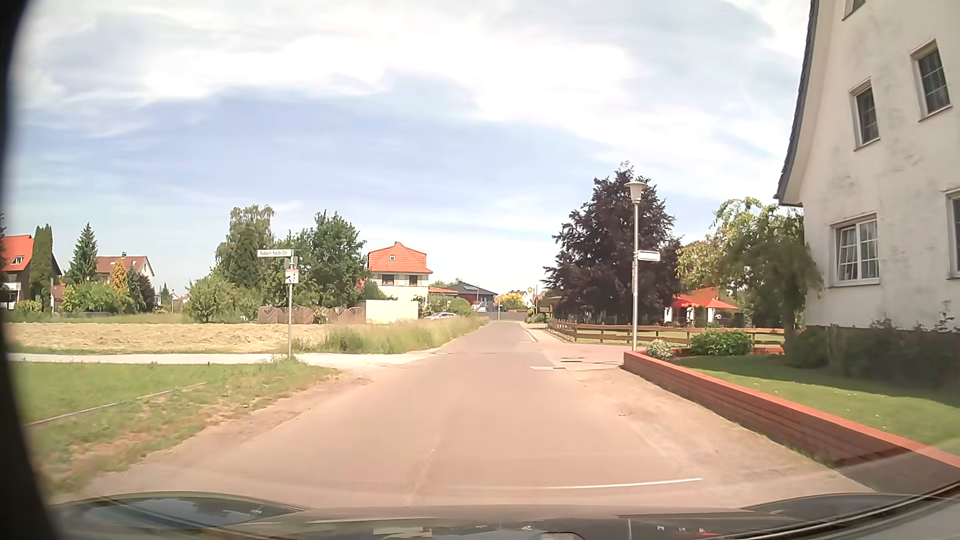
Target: Follow the waypoints while adhering to traffic rules and regulations
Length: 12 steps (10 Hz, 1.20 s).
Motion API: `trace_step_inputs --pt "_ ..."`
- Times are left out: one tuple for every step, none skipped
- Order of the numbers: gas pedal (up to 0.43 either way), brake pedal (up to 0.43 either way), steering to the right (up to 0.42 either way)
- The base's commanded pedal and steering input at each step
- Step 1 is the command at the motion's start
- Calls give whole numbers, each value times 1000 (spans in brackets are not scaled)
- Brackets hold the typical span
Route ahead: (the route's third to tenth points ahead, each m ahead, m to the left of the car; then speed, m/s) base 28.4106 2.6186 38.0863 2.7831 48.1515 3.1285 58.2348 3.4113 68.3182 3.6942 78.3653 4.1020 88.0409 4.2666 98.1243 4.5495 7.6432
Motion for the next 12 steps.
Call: trace_step_inputs --pt "0 0 -5" --pt "0 0 -5" --pt "0 0 -4" --pt "0 0 -4" --pt "0 0 -5" --pt "0 0 -6" --pt "0 0 -6" --pt "0 0 -5" --pt "0 0 -5" --pt "0 0 -5" --pt "0 0 -4" --pt "0 0 -4"
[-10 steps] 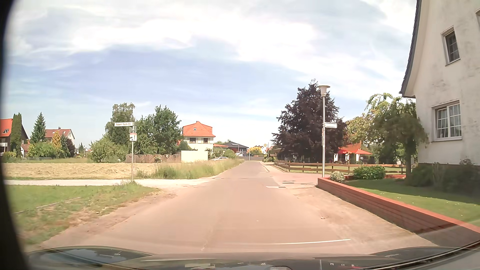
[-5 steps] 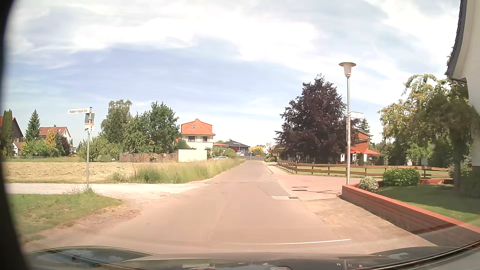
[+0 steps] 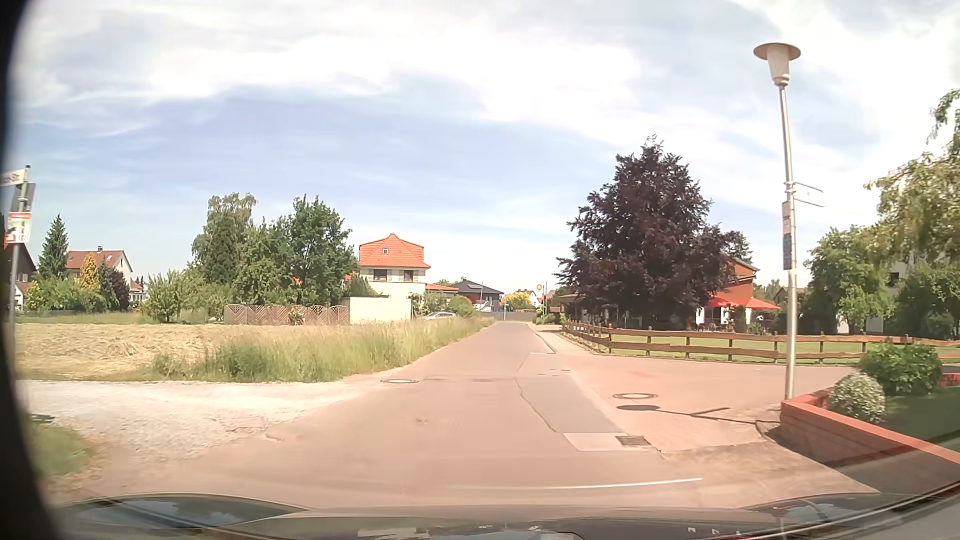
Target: Follow the waypoints while adhering to traffic rules and regulations
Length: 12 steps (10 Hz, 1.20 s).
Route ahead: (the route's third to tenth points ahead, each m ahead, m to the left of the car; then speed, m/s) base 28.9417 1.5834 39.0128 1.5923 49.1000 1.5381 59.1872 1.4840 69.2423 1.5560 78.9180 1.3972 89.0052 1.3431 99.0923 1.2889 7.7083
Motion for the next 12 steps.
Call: trace_step_inputs --pt "0 30 -3" --pt "0 134 -2" --pt "0 152 -2" --pt "0 171 0" --pt "0 183 0" --pt "0 159 0" --pt "0 110 0" --pt "0 61 0" --pt "0 0 0" --pt "0 0 0" --pt "20 0 1" --pt "209 0 1"
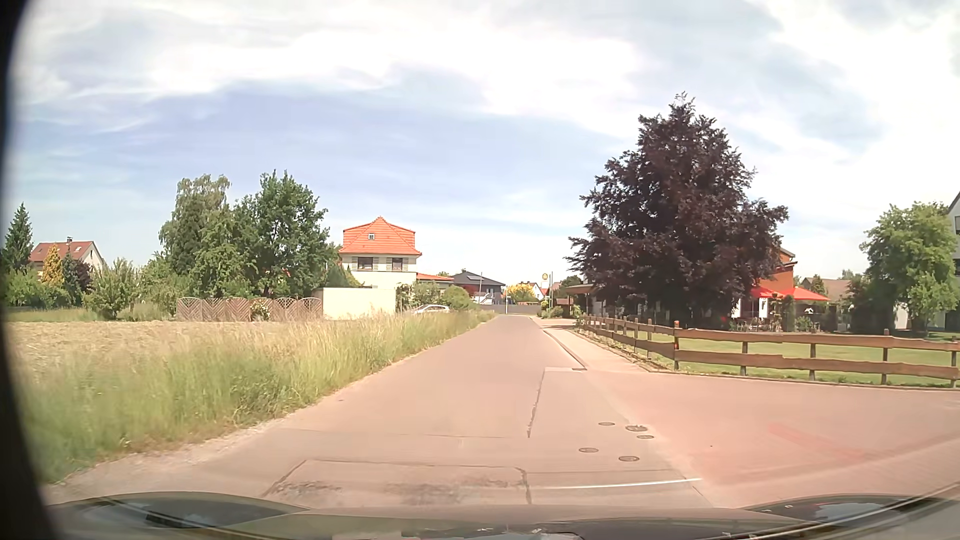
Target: Follow the waypoints while adhering to traffic rules and regulations
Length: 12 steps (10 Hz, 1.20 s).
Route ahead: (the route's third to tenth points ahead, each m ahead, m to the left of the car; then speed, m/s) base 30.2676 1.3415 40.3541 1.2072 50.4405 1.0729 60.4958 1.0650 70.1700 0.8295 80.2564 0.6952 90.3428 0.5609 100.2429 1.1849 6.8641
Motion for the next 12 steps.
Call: trace_step_inputs --pt "209 0 1" --pt "220 0 1" --pt "240 0 1" --pt "240 0 2" --pt "240 0 4" --pt "248 0 8" --pt "248 0 7" --pt "248 0 8" --pt "248 0 7" --pt "248 0 8" --pt "248 0 6" --pt "240 0 6"
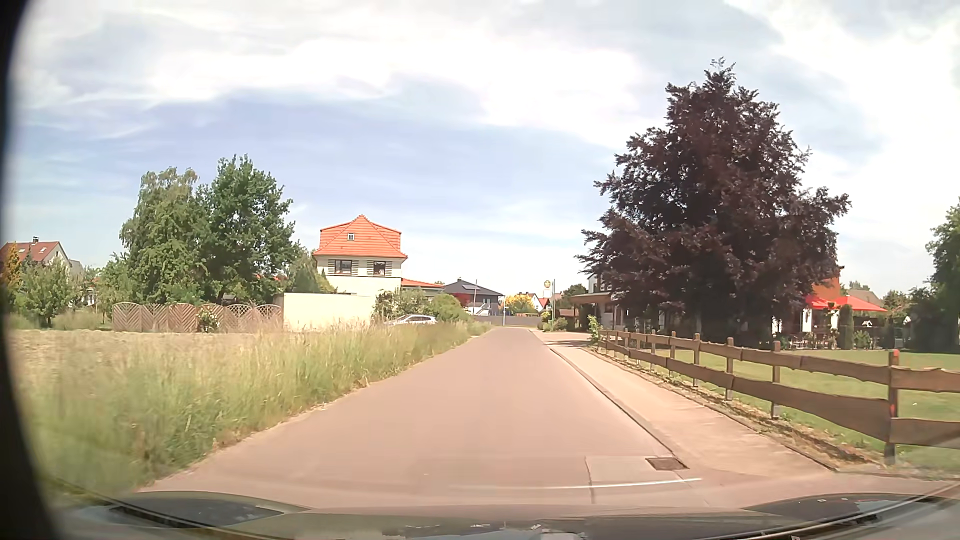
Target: Follow the waypoints while adhering to traffic rules and regulations
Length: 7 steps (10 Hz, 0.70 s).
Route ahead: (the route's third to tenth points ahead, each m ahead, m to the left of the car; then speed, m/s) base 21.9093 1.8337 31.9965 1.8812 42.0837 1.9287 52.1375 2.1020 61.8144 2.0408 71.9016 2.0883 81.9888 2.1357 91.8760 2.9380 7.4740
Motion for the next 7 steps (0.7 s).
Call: trace_step_inputs --pt "240 0 6" --pt "240 0 5" --pt "240 0 5" --pt "228 0 5" --pt "220 0 5" --pt "220 0 5" --pt "197 0 4"
